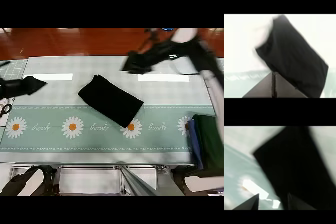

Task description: Fold the shirts.

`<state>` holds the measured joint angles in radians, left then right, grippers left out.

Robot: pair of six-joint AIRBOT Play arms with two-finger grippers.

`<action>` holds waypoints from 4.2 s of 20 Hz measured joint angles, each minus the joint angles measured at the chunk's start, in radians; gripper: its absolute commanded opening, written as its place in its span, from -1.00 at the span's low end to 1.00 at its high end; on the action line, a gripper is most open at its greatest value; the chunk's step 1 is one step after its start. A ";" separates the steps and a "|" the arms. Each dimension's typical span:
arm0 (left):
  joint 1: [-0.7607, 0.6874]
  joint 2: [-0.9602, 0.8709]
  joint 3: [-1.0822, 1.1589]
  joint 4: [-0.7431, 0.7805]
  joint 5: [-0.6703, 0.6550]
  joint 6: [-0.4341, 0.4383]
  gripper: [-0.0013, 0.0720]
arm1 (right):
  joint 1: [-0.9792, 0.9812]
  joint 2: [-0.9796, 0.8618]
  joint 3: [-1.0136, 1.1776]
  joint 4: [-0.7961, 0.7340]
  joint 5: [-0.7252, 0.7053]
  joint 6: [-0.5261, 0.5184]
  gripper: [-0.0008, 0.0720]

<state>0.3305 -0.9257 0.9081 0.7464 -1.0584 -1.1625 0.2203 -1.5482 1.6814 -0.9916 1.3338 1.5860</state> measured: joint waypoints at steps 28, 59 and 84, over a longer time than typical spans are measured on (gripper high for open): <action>-0.280 -0.056 -0.177 -0.021 0.053 -0.002 -0.92 | 0.042 0.032 -0.835 0.687 -0.567 -0.339 -0.91; -0.289 0.062 -0.150 -0.208 0.066 0.069 -0.92 | -1.149 0.479 -0.049 -0.110 0.481 0.064 -0.91; -0.467 -0.208 0.338 0.230 0.119 -0.150 -0.92 | -0.319 0.473 -0.308 -0.212 -0.105 0.031 -0.91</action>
<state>-0.1360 -1.1332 1.2461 0.9764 -0.9390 -1.3121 -0.0990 -1.0748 1.3735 -1.2037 1.2285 1.6169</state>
